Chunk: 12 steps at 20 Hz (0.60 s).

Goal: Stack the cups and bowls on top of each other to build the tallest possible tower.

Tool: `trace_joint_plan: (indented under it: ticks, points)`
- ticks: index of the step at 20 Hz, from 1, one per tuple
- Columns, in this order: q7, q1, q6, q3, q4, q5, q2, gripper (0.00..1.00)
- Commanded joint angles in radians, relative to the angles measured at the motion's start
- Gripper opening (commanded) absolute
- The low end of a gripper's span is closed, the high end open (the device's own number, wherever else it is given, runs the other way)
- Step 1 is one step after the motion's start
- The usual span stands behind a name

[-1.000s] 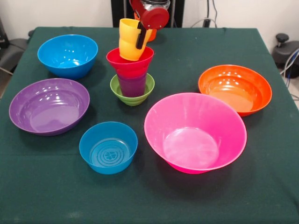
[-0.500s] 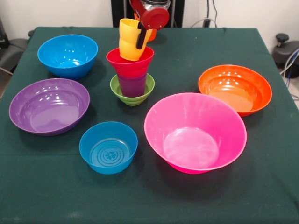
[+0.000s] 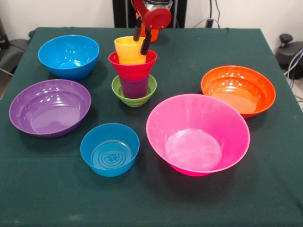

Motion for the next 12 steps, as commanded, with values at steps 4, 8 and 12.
trace_joint_plan:
  ticks: [4, 8, 12]
  points:
    - [0.09, 0.007, -0.07, 0.092, -0.005, -0.027, 0.072, 1.0]
    - [0.07, -0.006, -0.051, 0.097, -0.003, -0.034, 0.062, 1.0]
    - [0.073, -0.002, -0.062, 0.099, 0.004, -0.033, 0.056, 1.0]
